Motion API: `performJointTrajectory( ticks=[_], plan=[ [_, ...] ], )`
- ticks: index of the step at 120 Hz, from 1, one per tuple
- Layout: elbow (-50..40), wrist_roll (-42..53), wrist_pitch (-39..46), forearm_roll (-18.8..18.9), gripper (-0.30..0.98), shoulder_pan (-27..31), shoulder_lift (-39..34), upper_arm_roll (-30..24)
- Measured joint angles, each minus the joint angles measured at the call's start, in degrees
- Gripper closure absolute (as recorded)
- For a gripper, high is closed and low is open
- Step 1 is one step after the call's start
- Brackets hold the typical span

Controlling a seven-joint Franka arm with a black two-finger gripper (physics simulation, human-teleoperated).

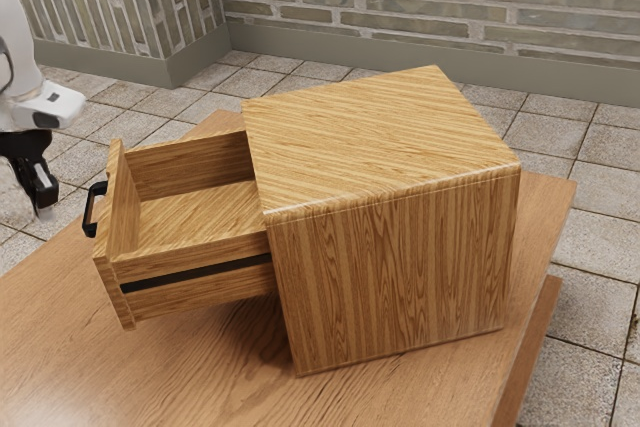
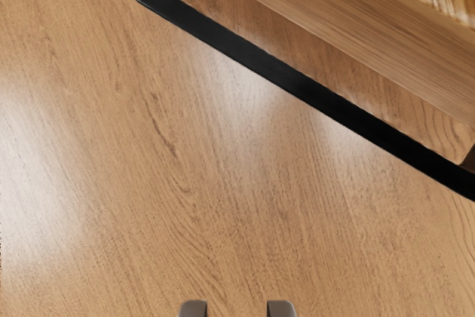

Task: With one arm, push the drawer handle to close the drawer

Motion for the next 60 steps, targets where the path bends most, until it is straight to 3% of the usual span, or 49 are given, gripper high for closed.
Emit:
performJointTrajectory(
  ticks=[26,60],
  plan=[
    [-3.27,13.55,13.33,-3.80,0.76,0.60,2.09,0.02],
    [-4.02,27.07,18.61,-7.44,0.78,0.09,2.07,-0.42]
  ],
)
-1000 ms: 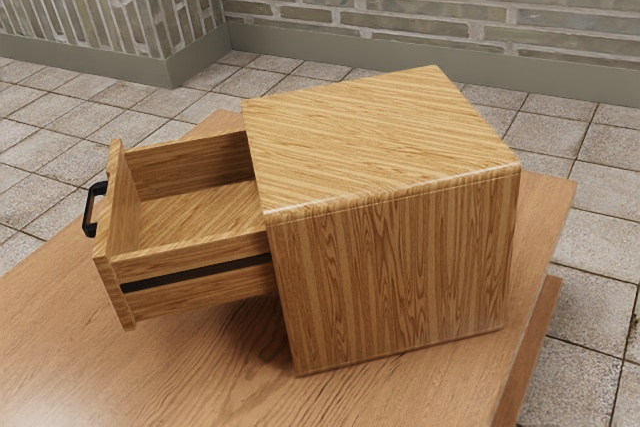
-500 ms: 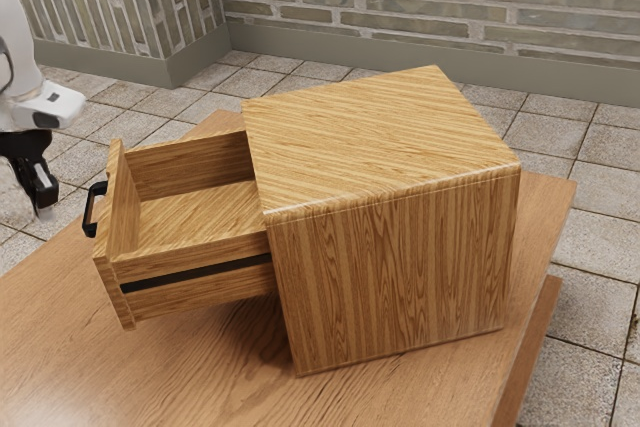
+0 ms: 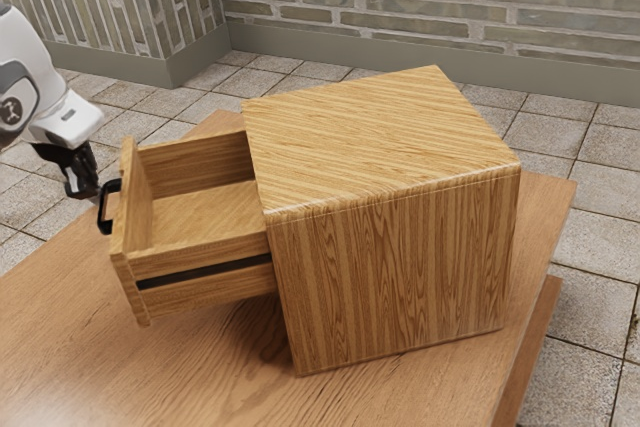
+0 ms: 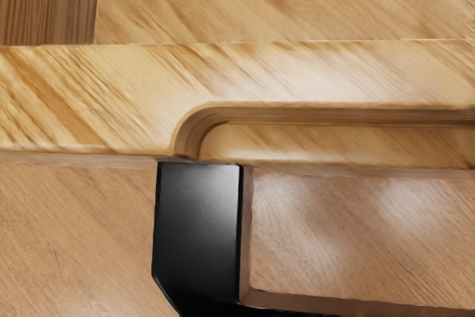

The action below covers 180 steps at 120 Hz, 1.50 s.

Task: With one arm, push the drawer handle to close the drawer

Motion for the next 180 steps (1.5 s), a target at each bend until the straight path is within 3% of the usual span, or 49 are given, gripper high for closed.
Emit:
performJointTrajectory(
  ticks=[66,180],
  plan=[
    [-0.13,13.01,0.40,-4.49,0.78,0.40,-0.05,-5.49],
    [3.23,16.54,-0.64,-8.53,0.76,0.63,1.05,-14.92]
  ],
)
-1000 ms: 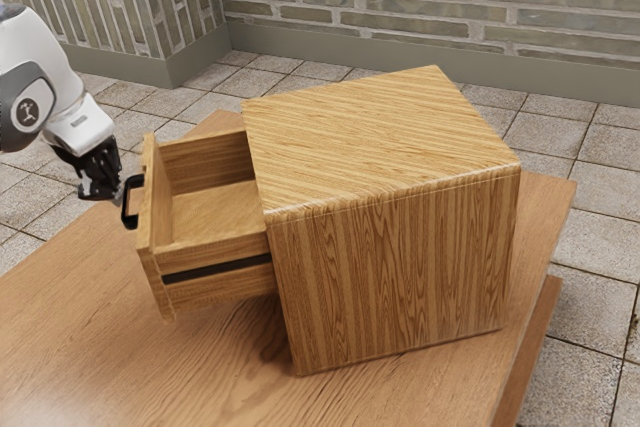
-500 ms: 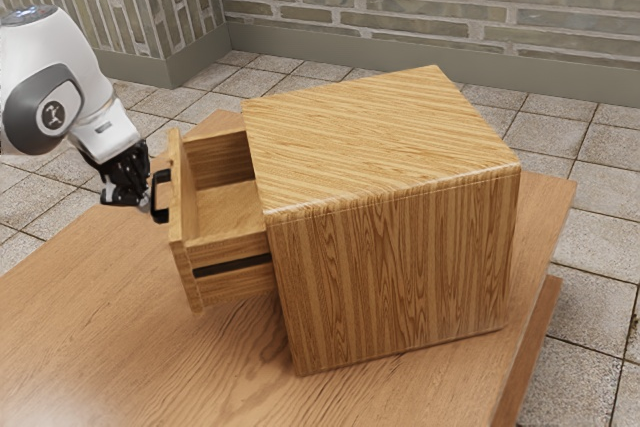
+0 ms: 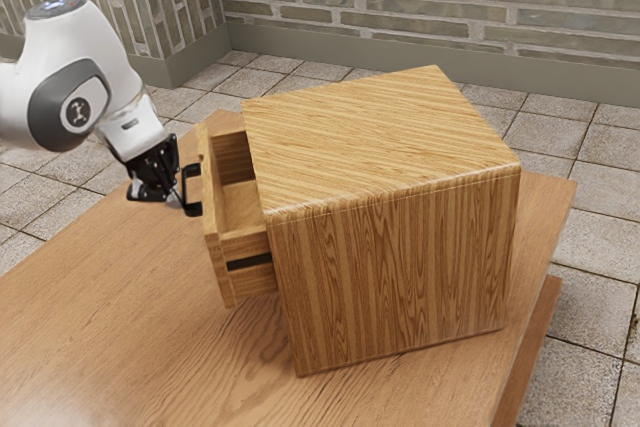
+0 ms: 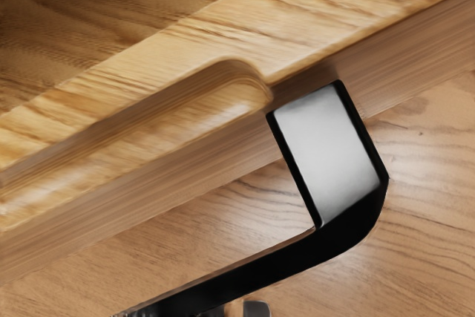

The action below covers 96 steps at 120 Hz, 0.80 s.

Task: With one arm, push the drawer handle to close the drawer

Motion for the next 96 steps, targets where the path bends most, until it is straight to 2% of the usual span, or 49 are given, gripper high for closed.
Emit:
performJointTrajectory(
  ticks=[96],
  plan=[
    [4.47,-2.73,-0.01,0.02,0.79,0.45,3.84,-6.10]
  ],
)
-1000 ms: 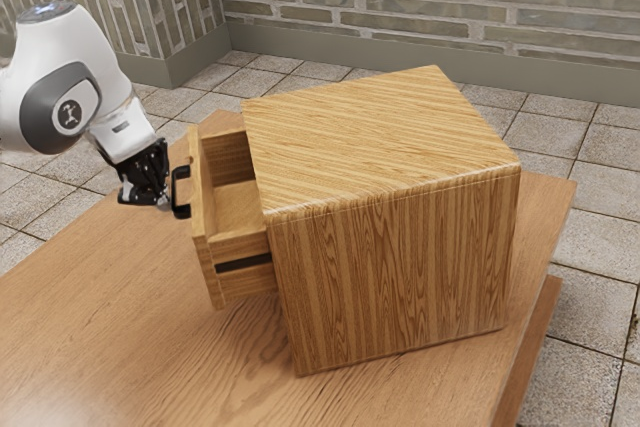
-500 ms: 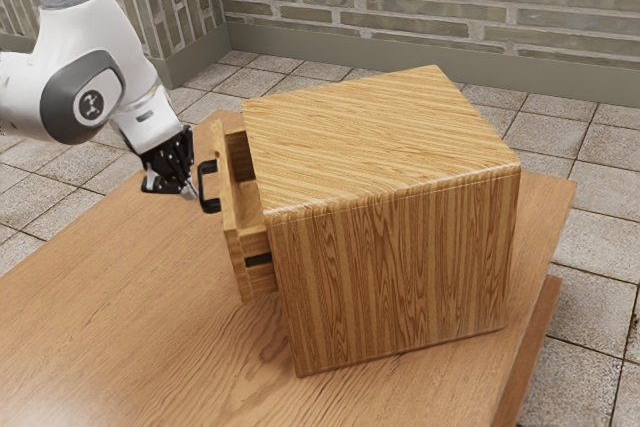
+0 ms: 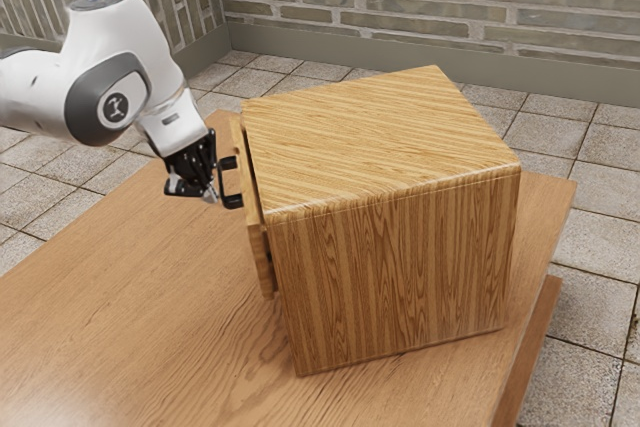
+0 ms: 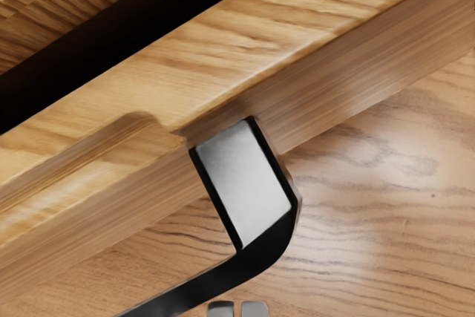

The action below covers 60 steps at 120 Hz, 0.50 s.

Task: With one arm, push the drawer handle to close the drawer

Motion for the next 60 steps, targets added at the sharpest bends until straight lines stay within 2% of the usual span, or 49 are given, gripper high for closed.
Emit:
performJointTrajectory(
  ticks=[60],
  plan=[
    [2.00,-1.28,0.10,0.04,0.79,-0.05,2.38,-1.46]
  ],
)
